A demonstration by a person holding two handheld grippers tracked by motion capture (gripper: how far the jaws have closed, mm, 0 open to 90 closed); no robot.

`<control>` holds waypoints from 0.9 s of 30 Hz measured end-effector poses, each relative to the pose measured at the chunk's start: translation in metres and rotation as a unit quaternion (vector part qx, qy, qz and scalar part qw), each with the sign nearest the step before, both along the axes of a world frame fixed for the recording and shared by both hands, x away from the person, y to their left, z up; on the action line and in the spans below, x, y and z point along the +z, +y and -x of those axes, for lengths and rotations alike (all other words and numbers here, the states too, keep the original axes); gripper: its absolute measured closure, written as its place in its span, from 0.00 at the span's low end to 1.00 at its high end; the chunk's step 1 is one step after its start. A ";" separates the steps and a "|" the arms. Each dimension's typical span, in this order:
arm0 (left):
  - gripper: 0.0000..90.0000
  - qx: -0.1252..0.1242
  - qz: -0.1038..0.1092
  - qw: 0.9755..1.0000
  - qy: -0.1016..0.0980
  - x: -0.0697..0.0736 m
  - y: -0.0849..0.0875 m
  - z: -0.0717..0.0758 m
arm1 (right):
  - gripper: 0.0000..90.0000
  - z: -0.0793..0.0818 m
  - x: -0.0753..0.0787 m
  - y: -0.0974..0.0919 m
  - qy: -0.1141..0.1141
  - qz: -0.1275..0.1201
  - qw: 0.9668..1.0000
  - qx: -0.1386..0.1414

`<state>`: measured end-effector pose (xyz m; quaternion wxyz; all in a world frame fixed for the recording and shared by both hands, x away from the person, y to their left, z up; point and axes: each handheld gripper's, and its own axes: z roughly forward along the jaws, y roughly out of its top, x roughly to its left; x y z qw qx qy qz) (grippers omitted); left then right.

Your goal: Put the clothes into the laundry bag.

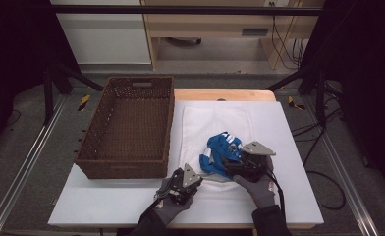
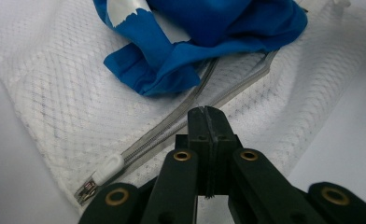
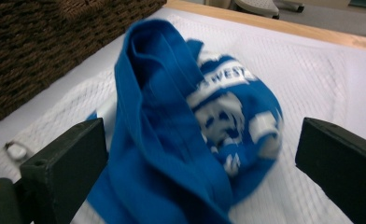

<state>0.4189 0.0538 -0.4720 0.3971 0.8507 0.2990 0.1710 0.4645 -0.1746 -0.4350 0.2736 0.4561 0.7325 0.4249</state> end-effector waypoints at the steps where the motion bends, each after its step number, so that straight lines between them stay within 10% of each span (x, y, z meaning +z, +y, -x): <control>1: 1.00 0.000 -0.002 1.000 -0.001 -0.002 -0.001 0.000 | 0.02 -0.004 0.000 0.003 -0.002 -0.001 1.000 0.001; 15: 0.99 -0.001 -0.009 1.000 0.005 -0.015 -0.004 0.000 | 0.08 -0.038 -0.041 0.027 0.075 0.052 0.996 0.004; 27: 0.98 0.001 -0.012 1.000 0.000 -0.015 -0.004 0.000 | 0.67 -0.032 -0.040 0.021 0.099 0.055 0.993 -0.015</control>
